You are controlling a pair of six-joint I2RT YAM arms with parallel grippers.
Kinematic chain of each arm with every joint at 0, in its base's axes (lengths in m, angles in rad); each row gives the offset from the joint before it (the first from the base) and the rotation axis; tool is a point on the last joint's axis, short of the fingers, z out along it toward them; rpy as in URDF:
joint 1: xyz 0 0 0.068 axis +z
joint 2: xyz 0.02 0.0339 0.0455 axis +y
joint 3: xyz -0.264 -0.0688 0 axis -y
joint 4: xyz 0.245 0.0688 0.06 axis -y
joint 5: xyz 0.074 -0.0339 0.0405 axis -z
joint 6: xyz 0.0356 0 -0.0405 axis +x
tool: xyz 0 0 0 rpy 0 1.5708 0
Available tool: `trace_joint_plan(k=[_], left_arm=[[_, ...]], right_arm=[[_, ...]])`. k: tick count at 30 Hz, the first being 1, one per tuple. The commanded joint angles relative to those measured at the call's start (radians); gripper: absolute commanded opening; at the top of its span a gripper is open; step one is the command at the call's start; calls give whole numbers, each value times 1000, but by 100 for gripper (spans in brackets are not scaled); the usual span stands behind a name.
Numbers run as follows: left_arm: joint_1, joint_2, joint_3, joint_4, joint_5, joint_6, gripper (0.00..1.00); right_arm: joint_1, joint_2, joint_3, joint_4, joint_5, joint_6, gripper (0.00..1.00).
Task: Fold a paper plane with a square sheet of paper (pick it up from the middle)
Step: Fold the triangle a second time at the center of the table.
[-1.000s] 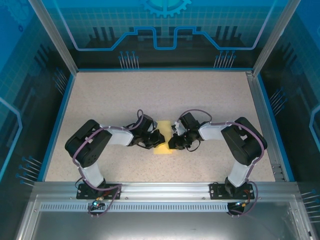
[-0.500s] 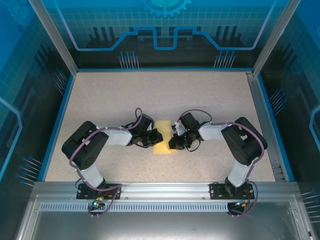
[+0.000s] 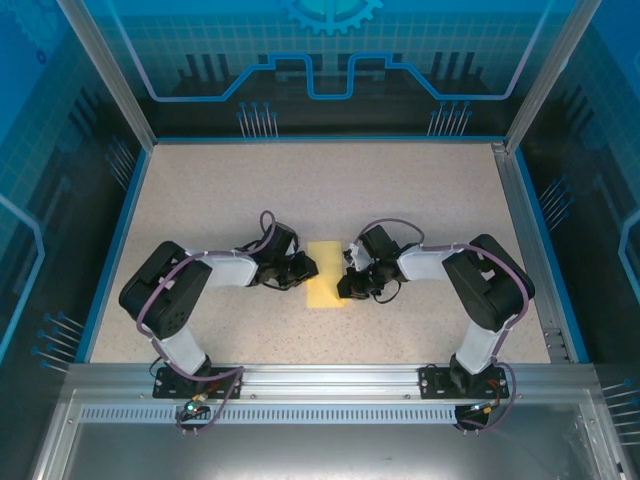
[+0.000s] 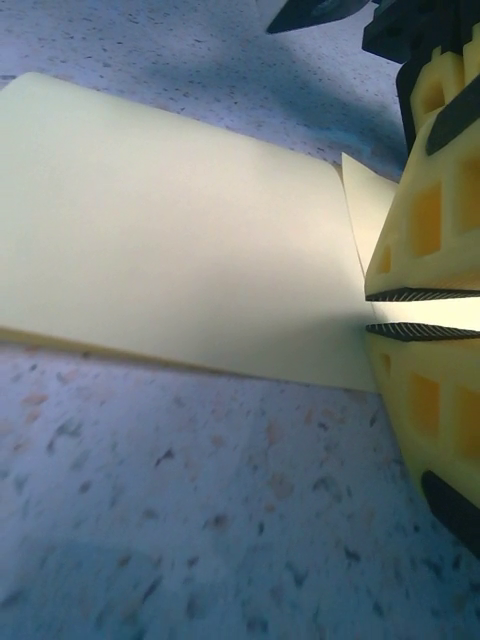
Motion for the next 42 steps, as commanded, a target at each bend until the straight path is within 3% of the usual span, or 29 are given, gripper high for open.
trace_joint_plan(k=[1, 16, 24, 34, 42], left_arm=[[44, -6, 1, -93, -72, 36, 19], [46, -159, 4, -76, 33, 71, 25], [4, -61, 37, -3, 152, 91, 23], [-1, 69, 55, -43, 97, 95, 20], [0, 85, 51, -86, 69, 106, 18]], right_arm=[[11, 49, -52, -100, 89, -14, 8], [14, 49, -29, -100, 79, -10, 8], [16, 42, -27, -105, 81, -8, 9], [20, -14, 18, -127, 58, -6, 12], [59, -54, 145, -185, 65, -13, 14]])
